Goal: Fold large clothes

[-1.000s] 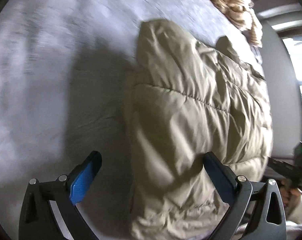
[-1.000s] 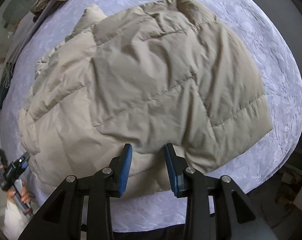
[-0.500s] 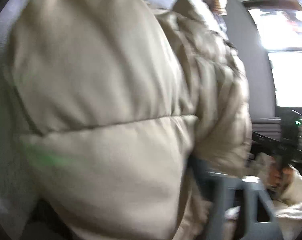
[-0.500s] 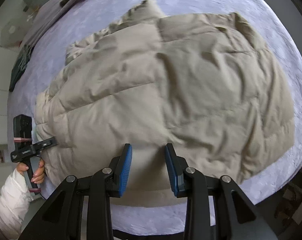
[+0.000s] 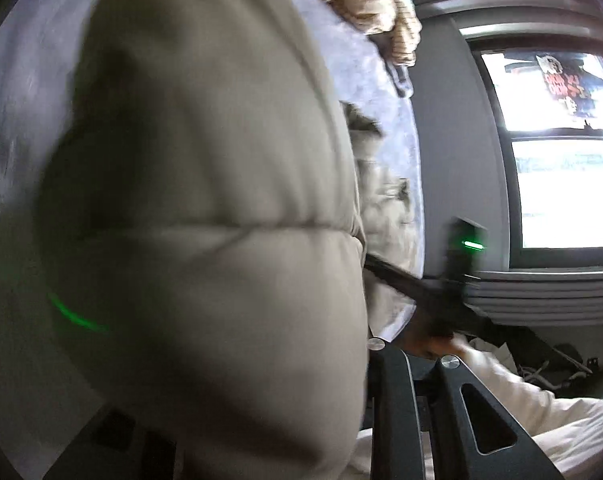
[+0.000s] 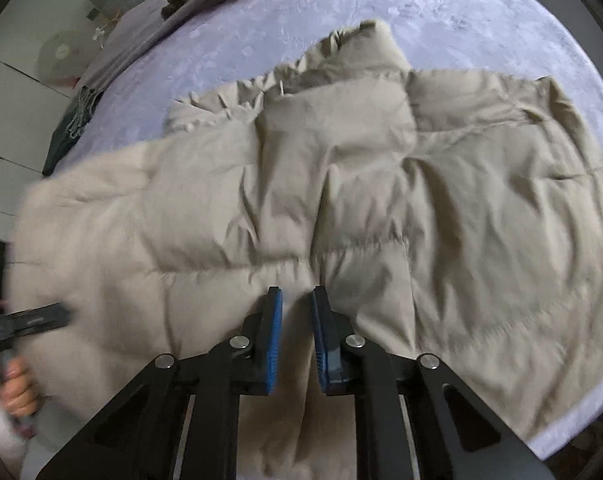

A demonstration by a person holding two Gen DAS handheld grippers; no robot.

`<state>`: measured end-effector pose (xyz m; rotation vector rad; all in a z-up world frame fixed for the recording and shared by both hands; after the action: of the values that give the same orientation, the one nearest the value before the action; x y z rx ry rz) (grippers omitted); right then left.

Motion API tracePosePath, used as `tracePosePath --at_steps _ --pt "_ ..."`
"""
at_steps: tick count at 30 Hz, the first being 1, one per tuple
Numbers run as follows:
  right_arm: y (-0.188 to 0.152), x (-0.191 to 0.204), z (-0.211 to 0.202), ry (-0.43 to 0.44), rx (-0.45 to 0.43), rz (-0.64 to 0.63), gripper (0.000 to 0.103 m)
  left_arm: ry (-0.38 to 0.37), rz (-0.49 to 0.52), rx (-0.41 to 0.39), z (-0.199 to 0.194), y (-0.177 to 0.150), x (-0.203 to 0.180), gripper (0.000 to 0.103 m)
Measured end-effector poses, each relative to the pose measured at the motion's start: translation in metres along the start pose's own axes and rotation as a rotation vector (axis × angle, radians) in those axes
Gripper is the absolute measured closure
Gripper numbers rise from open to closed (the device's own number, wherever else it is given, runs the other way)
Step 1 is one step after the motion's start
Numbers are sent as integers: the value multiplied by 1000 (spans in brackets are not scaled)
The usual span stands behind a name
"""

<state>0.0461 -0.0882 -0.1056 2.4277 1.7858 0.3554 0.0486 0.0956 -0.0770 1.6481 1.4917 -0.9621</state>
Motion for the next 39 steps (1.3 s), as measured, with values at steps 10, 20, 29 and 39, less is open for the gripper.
tracePosePath --at_steps 10,20,29,39 --pt "34 -16 60 221 106 97 97 137 73 38 103 12 -138 75" --pt "29 -112 10 347 78 209 96 -6 77 241 237 51 -170 46" --pt "-12 -189 -18 325 28 411 92 16 187 279 328 45 -155 27" --pt "-40 -224 -94 325 -77 349 36 187 329 246 350 22 -188 20"
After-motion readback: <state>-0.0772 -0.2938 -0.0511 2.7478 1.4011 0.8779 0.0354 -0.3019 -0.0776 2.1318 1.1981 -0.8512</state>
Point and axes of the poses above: each gripper's, at about its wrist camera, not at the fingertips, and z roughly the way its jaws point, x to its left, y to its top, the point moved 1 cm from there along z, roughly the way its jaws point, and after that the axes turned 13 degrees about -y, right-handed, at the moved point
